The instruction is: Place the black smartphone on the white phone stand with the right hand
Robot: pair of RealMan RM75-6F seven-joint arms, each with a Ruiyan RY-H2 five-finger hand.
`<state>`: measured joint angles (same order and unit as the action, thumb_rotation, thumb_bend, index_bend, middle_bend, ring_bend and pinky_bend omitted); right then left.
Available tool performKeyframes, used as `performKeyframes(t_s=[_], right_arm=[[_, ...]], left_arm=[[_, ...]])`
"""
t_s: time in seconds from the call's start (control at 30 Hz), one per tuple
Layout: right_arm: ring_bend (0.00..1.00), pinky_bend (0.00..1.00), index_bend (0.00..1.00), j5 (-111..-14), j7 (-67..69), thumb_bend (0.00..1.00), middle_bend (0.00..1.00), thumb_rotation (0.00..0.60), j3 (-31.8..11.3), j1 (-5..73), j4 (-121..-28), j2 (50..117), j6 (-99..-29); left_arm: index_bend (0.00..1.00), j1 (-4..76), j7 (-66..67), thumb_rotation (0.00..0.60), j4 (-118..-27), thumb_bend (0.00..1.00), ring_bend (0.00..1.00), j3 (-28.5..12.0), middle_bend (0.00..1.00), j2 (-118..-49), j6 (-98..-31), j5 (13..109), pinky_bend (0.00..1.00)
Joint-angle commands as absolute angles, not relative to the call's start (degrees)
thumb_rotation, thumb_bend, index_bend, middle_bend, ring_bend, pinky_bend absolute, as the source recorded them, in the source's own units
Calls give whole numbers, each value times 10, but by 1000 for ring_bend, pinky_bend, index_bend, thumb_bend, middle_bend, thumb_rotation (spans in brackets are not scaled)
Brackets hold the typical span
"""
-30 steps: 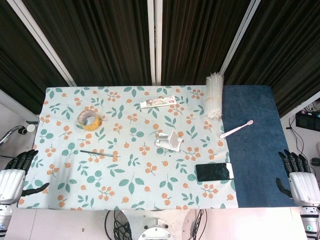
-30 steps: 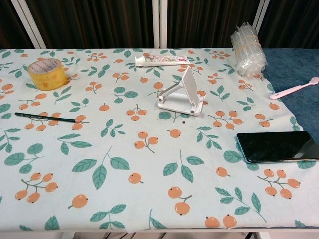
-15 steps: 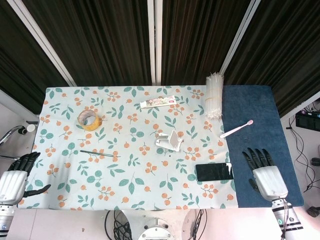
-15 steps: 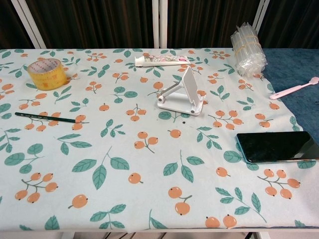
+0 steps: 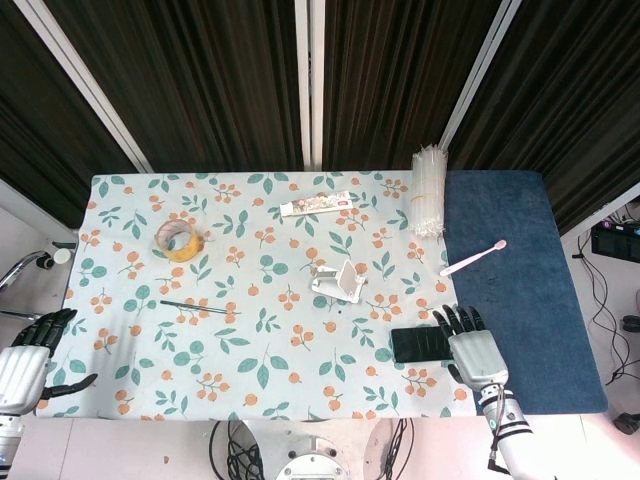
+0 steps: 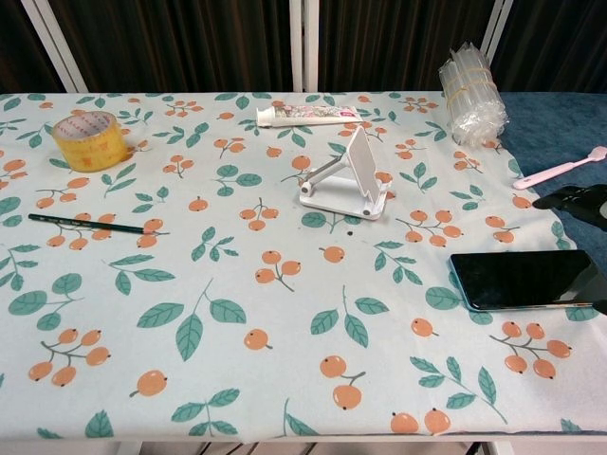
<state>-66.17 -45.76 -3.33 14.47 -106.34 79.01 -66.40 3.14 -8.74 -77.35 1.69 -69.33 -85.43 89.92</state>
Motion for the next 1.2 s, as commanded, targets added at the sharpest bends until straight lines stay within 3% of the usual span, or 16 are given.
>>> performKeyframes(t_s=[0.03, 0.6, 1.2], right_arm=[[0, 0, 0, -625, -476, 176, 0, 600, -42, 161, -1062, 814, -662], [0, 0, 5, -491, -483, 176, 0, 600, -53, 236, -1075, 809, -623], [0, 0, 239, -484, -457, 176, 0, 600, -22, 268, -1065, 819, -642]], left_arm=[[97, 31, -90, 435, -771, 18, 106, 17, 100, -693, -856, 899, 216], [97, 31, -90, 435, -770, 18, 106, 16, 100, -692, -854, 896, 216], [97, 32, -88, 435, -772, 18, 106, 16, 100, -691, -850, 894, 216]])
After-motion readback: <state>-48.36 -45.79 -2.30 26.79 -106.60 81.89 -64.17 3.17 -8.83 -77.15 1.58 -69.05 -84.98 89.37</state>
